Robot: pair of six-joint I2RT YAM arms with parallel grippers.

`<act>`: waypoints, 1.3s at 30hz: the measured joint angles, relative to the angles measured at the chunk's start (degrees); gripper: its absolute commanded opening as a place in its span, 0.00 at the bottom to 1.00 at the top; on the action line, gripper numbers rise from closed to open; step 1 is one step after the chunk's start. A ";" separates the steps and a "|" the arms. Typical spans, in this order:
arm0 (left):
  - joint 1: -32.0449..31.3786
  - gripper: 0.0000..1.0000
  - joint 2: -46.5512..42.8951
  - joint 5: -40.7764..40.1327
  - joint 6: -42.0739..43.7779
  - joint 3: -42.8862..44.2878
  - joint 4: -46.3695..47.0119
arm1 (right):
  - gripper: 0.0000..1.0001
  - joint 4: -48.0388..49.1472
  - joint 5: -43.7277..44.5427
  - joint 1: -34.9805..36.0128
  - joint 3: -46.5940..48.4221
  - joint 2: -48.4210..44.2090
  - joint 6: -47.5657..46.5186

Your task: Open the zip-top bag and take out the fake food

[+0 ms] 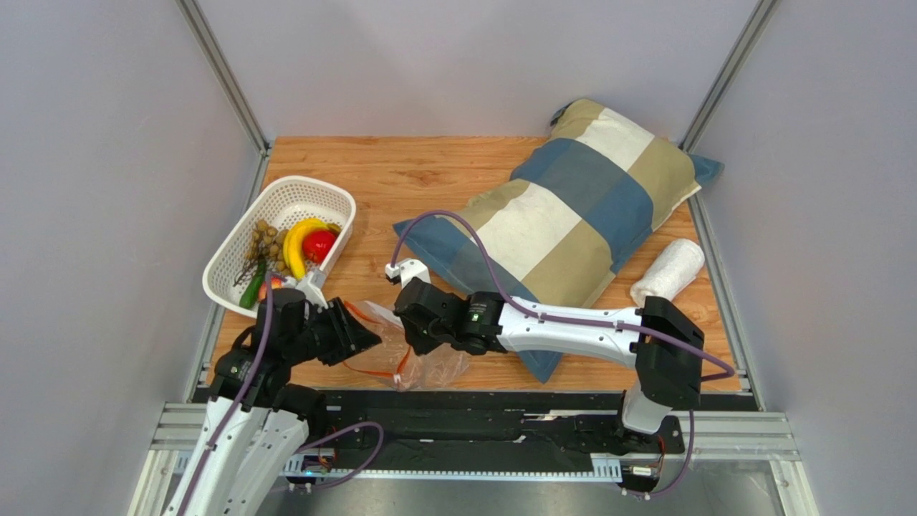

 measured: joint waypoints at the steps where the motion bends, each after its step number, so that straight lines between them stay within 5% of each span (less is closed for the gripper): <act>1: 0.00 0.34 0.24 0.39 -0.37 -0.90 -0.04 | 0.00 -0.15 0.07 -0.11 0.24 0.00 0.02; 8: -0.02 0.29 -2.62 1.92 -5.01 -7.15 4.20 | 0.00 0.37 -2.89 -1.97 0.85 -0.33 1.75; 13: -0.02 0.28 3.98 1.77 -6.73 -10.54 9.81 | 0.00 2.34 -5.64 -2.73 -0.11 -2.12 3.08; 20: -0.02 0.51 10.71 -2.14 -6.69 -10.67 17.73 | 0.01 6.36 -10.56 -3.17 -2.51 -4.83 5.46; 22: -0.02 0.54 12.55 -2.27 -6.99 -11.04 21.64 | 0.08 8.07 -12.24 -3.30 -3.30 -4.85 6.34; 26: -0.02 0.56 17.86 -2.23 -6.88 -11.43 26.34 | 0.55 10.21 -14.99 -4.28 -5.46 -4.87 7.72; 30: -0.02 0.59 18.91 -2.29 -6.29 -12.07 27.76 | 0.71 10.95 -16.37 -6.19 -8.72 -6.49 8.61; 36: -0.02 0.59 17.49 -1.44 -5.09 -13.07 29.64 | 0.70 10.12 -15.41 -10.69 -12.90 -15.15 8.39; 39: -0.02 0.59 17.68 0.02 -4.04 -13.31 30.99 | 0.52 9.35 -13.14 -11.26 -14.16 -19.69 7.78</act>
